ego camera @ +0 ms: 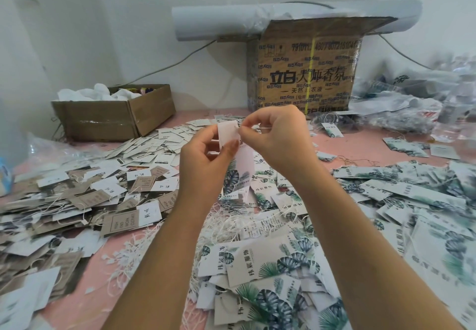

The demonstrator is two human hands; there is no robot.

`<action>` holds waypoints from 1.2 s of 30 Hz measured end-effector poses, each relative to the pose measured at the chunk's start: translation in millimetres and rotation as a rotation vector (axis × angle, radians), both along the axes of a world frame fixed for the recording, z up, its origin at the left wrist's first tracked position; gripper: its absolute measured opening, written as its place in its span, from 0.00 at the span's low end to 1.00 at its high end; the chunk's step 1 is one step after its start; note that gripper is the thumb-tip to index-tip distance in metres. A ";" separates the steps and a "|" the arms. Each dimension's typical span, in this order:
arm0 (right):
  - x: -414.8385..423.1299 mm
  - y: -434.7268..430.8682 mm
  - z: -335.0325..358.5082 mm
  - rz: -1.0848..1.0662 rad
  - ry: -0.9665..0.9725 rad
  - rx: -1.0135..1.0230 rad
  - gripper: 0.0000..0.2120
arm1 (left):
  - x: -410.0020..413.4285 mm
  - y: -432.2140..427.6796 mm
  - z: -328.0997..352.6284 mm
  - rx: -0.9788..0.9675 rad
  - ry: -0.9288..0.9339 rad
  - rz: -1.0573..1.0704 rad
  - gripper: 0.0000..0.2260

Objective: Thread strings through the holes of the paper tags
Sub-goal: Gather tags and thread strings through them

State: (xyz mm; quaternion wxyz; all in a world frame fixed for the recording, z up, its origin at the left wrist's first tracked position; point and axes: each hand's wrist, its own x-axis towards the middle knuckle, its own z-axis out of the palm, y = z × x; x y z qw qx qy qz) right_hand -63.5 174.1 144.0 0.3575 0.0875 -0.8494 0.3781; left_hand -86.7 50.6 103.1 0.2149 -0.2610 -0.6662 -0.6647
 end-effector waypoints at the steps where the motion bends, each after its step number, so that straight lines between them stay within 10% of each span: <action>1: 0.3 -0.2 0.2 0.003 -0.003 0.004 0.03 | -0.3 0.0 -0.2 -0.006 0.003 0.001 0.12; 27: -2.7 1.0 -4.7 0.273 -0.144 -0.054 0.04 | -3.4 -9.1 4.1 0.184 -0.238 -0.168 0.09; 36: -8.2 36.0 -6.6 0.109 -0.337 -0.206 0.10 | -7.8 -11.0 10.1 0.654 -0.501 -0.187 0.09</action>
